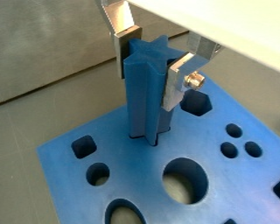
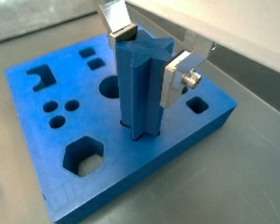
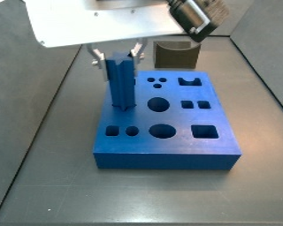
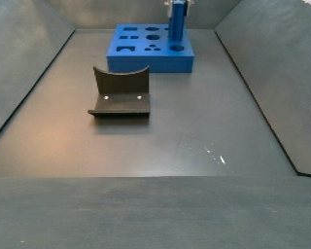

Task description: Insert the star object.

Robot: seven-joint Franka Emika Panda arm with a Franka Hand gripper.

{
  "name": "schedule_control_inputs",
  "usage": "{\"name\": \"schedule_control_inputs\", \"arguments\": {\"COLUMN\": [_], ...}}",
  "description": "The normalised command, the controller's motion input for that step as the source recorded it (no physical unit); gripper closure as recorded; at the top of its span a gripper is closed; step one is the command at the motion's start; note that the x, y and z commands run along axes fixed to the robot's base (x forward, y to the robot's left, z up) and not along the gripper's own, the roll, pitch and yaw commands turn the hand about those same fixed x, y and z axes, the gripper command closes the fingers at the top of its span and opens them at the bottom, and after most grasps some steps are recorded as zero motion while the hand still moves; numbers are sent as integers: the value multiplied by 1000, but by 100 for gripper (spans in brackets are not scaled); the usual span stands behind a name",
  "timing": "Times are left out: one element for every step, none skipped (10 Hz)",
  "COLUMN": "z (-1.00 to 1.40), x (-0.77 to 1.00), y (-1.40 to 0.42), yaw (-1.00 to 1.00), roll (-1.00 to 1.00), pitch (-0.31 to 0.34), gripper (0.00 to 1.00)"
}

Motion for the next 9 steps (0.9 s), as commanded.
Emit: {"name": "schedule_control_inputs", "arguments": {"z": [-337,-423,-534,-534,-429,-357,-349,-374,-106], "x": [-154,0,9,0,0,0,0,0,0], "y": [-86,-57,0,0,0,0,0,0,0], "yaw": [-277,-189,-89,-37,-3,0,0,0,0], "roll": [-114,-119,-74,-6,0,0,103,70,-29], "pitch": [-37,-36,-3,0,0,0,0,0,-41], "gripper": [100,100,100,100,100,100,100,100,100]}}
